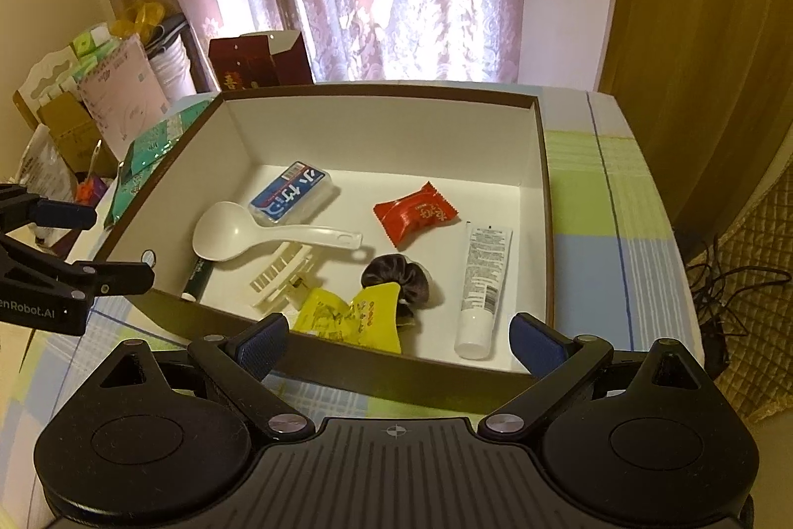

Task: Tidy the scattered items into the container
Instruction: 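Move both grippers back from the box toward the swab bag and pill bottle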

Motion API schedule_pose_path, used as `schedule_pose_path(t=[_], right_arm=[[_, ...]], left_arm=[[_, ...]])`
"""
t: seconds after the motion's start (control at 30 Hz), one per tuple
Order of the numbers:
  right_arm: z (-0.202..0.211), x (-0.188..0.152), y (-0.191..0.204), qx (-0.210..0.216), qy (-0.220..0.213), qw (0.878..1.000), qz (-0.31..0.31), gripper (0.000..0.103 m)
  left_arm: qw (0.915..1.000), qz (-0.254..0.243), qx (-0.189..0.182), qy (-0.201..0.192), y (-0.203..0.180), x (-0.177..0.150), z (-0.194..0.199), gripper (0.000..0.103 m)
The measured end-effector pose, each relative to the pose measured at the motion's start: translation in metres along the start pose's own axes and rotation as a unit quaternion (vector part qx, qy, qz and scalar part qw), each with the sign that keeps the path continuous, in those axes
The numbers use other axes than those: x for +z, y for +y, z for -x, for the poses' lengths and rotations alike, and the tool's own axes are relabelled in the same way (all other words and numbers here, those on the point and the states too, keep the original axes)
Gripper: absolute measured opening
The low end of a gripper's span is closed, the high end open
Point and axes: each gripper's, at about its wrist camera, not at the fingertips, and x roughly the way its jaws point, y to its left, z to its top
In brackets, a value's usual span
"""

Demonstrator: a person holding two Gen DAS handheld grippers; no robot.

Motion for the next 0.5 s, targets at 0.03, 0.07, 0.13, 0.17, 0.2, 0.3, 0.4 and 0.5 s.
schedule_pose_path(t=[0.03,0.07,0.13,0.17,0.2,0.3,0.4,0.5], right_arm=[[0.003,-0.001,0.001,-0.001,-0.002,1.000,-0.001,0.100],[0.006,-0.002,0.003,-0.001,-0.004,1.000,-0.001,0.100],[0.011,-0.003,0.005,-0.003,-0.008,1.000,-0.003,0.100],[0.013,-0.003,0.006,-0.004,-0.011,1.000,-0.004,0.100],[0.016,-0.004,0.007,-0.005,-0.013,1.000,-0.005,0.100],[0.025,-0.007,0.011,-0.007,-0.022,1.000,-0.005,0.100],[0.034,-0.011,0.015,-0.008,-0.029,1.000,-0.004,0.100],[0.043,-0.016,0.017,-0.003,-0.039,0.999,-0.006,0.100]], left_arm=[[1.0000,0.000,0.000,-0.001,-0.001,-0.001,0.002,0.090],[1.0000,0.000,0.000,-0.002,-0.001,-0.002,0.005,0.090],[1.0000,0.000,0.001,-0.005,-0.002,-0.005,0.010,0.091],[1.0000,-0.001,0.003,-0.006,-0.003,-0.006,0.012,0.091],[1.0000,-0.001,0.004,-0.007,-0.003,-0.008,0.014,0.091],[0.9999,0.000,0.006,-0.011,-0.004,-0.012,0.022,0.091],[0.9999,-0.001,0.005,-0.014,-0.005,-0.017,0.029,0.091],[0.9999,-0.002,0.003,-0.014,-0.006,-0.021,0.035,0.093]])
